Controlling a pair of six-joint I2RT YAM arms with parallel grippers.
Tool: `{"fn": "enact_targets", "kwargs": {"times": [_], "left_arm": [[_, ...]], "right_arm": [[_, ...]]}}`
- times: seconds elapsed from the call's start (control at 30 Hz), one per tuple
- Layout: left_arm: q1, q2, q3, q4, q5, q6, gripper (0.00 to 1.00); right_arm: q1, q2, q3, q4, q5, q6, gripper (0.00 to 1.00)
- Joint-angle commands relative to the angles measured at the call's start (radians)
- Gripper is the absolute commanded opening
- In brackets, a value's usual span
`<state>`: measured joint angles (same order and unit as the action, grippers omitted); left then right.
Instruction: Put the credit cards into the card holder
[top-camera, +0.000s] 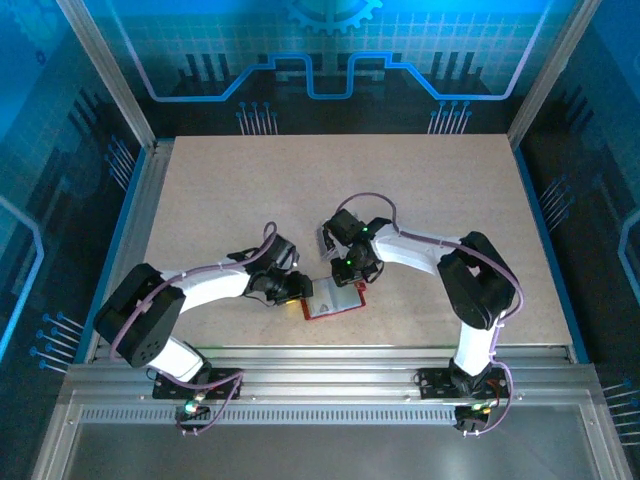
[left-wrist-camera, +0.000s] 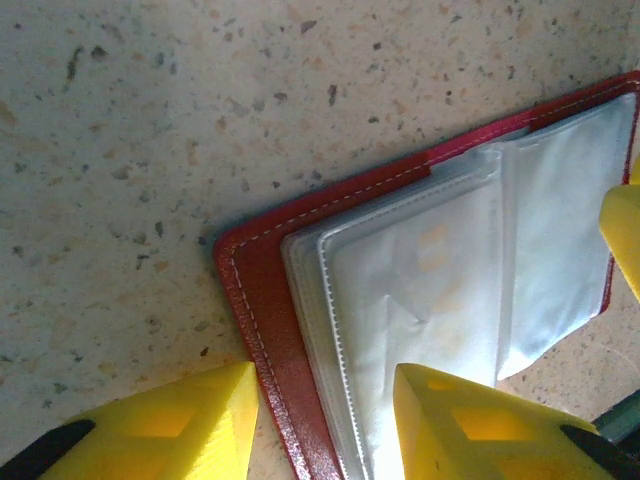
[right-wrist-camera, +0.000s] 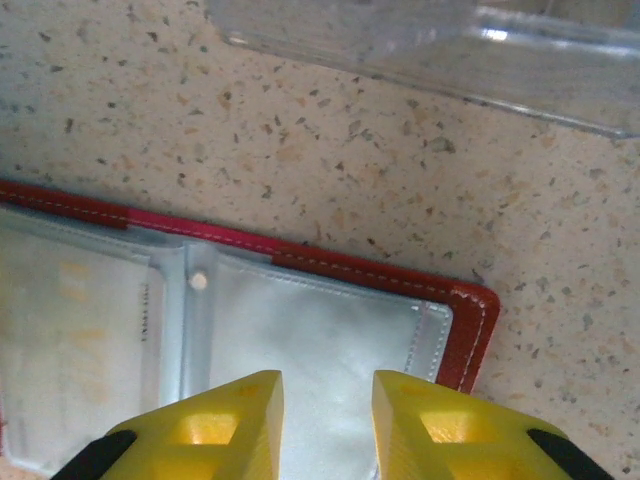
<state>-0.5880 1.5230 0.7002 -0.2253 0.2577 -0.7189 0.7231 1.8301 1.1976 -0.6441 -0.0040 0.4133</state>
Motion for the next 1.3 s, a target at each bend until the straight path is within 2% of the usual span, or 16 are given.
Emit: {"fn": "enact_targets", "kwargs": {"times": [0.0, 0.27, 0.47, 0.87, 1.27], "left_arm": [[0.007, 0.014, -0.022, 0.03, 0.022, -0.017, 0.41], [0.008, 0.043, -0.045, 0.046, 0.01, -0.018, 0.41], [0.008, 0.063, -0.054, 0.06, 0.01, -0.017, 0.41], [0.007, 0.075, -0.053, 0.073, 0.015, -0.025, 0.41], [0.007, 0.092, -0.053, 0.084, 0.017, -0.025, 0.41]], "right_arm": [[0.02, 0.027, 0.038, -0.026, 0.033, -0.025, 0.3], [0.021, 0.043, 0.041, -0.034, 0.059, -0.034, 0.23], [0.029, 0.068, 0.061, -0.04, 0.065, -0.049, 0.28], [0.061, 0.12, 0.079, -0.067, 0.102, -0.053, 0.28], [0.076, 0.12, 0.019, -0.044, 0.088, -0.02, 0.14]]}}
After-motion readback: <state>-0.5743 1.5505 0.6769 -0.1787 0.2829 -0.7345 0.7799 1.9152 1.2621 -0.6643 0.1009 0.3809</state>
